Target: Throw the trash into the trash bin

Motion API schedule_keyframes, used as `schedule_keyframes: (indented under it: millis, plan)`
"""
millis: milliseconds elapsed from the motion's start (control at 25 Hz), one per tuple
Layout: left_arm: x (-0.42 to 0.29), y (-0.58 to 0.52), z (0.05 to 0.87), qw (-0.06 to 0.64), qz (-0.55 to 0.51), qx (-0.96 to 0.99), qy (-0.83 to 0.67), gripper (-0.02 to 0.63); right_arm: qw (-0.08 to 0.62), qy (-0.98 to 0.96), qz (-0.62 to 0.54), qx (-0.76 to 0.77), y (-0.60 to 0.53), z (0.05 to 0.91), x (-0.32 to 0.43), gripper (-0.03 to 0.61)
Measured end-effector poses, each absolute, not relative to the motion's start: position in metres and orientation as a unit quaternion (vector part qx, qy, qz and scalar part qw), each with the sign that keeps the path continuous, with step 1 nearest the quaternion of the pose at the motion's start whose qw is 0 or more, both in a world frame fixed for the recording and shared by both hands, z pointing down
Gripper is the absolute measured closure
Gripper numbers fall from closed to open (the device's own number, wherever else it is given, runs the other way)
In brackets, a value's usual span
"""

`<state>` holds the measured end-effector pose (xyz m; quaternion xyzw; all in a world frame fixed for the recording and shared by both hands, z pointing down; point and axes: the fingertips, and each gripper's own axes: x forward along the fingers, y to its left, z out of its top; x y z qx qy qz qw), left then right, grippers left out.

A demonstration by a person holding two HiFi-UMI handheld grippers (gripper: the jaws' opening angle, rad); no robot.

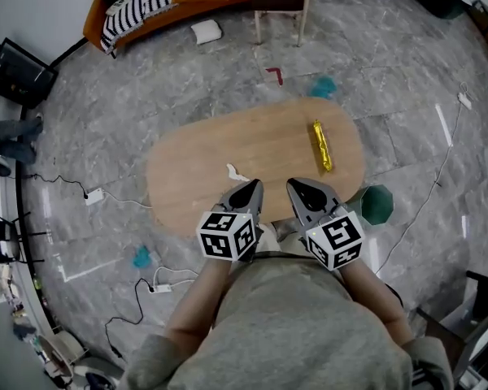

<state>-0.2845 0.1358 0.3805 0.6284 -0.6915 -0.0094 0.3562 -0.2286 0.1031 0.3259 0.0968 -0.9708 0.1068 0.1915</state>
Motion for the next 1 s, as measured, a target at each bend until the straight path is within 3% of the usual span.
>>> schedule_keyframes:
  millis: [1000]
  plan:
    - [-0.377, 0.208, 0.446, 0.401, -0.042, 0.503, -0.764, 0.604, 0.248, -0.96, 0.125, -0.033, 0.153, 0.391, -0.334, 0.569]
